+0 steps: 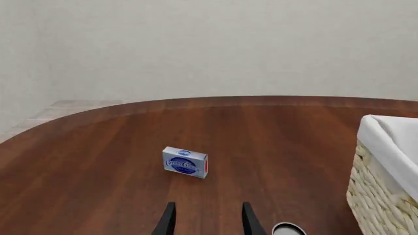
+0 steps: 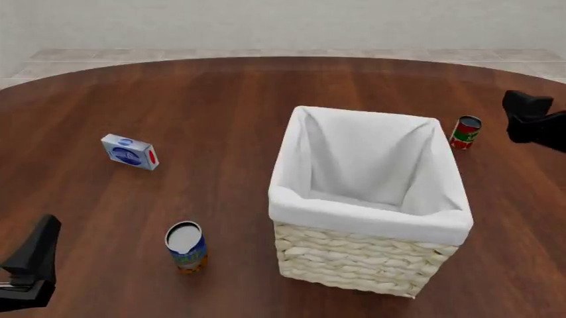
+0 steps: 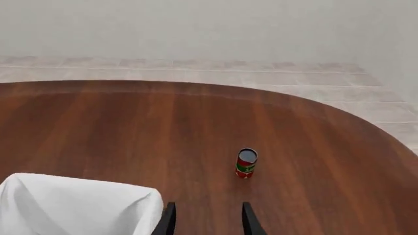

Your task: Pick up the tomato sauce, and put it in the basket.

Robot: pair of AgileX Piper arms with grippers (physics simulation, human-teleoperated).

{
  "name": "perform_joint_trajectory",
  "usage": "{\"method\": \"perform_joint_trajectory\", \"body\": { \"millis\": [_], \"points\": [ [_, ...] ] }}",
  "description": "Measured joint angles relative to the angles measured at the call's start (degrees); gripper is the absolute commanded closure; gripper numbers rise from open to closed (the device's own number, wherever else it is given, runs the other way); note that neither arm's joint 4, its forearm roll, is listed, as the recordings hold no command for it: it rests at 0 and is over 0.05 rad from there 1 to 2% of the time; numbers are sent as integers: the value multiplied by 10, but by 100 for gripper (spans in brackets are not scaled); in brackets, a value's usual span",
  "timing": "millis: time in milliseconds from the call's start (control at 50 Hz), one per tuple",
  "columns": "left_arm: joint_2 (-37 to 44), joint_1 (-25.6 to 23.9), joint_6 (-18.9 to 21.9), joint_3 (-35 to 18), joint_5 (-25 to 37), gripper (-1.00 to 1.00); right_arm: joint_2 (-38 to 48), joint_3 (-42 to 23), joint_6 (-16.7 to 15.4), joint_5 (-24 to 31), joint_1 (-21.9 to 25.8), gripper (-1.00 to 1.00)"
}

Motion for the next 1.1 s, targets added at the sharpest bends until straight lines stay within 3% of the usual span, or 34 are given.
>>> {"method": "perform_joint_trajectory", "body": {
  "millis": [660,1100],
  "points": [
    [0,0,0,0,0,-100,215,-83,-28,-77,-75,-100],
    [0,0,0,0,0,-100,349,-138,-21,-130,-96,-100]
  ]
}}
